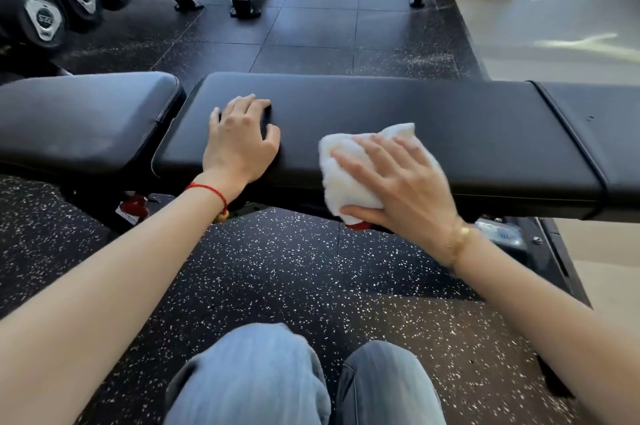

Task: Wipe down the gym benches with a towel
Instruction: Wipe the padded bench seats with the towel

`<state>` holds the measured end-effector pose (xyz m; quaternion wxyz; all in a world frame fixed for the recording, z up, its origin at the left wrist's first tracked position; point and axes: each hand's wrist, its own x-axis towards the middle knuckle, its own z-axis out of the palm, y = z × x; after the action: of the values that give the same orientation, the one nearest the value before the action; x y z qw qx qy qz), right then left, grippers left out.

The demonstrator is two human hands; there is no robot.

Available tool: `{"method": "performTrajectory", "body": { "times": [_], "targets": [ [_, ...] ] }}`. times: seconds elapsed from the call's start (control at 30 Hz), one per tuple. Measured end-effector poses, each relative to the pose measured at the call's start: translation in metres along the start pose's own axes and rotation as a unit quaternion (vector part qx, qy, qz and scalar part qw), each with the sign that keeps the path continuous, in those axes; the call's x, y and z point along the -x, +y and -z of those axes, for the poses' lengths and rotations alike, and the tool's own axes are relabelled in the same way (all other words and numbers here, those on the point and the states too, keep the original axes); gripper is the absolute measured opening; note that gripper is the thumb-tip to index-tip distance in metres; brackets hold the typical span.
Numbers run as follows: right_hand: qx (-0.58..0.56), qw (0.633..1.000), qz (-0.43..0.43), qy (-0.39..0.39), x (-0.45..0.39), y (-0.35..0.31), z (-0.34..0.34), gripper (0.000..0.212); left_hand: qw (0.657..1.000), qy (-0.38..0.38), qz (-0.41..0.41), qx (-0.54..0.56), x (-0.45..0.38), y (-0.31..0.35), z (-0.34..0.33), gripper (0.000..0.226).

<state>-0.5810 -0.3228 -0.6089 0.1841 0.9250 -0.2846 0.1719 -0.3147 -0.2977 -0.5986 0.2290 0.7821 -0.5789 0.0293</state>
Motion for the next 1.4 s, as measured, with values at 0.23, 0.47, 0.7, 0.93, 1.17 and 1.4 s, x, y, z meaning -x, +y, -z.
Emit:
{"method": "performTrajectory", "body": {
  "times": [0.23,0.47,0.7,0.93,1.17,1.4],
  "targets": [
    [0.021,0.999,0.01,0.031,-0.009,-0.022,-0.019,0.065,1.0,-0.009,-0.011,0.002,-0.001,-0.008,0.001,0.055],
    [0.008,0.994,-0.106,-0.013,0.052,0.045,0.01,0.073,1.0,-0.02,-0.009,-0.016,-0.002,-0.002,0.0,0.062],
    [-0.12,0.964,-0.209,-0.115,-0.037,0.012,0.004,0.068,0.999,-0.021,-0.013,-0.026,-0.001,-0.001,0.0,0.059],
    [-0.163,0.969,-0.108,-0.154,-0.054,-0.005,0.0,0.08,1.0,-0.016,-0.018,-0.02,0.0,-0.009,0.001,0.056],
    [-0.09,0.944,-0.258,-0.184,-0.08,0.085,-0.033,0.077,0.999,-0.015,-0.014,-0.03,-0.001,-0.001,0.0,0.062],
    [-0.14,0.962,-0.136,-0.189,-0.144,0.009,-0.043,0.068,0.999,-0.01,-0.017,-0.031,-0.001,-0.004,0.003,0.061]
  ]
}}
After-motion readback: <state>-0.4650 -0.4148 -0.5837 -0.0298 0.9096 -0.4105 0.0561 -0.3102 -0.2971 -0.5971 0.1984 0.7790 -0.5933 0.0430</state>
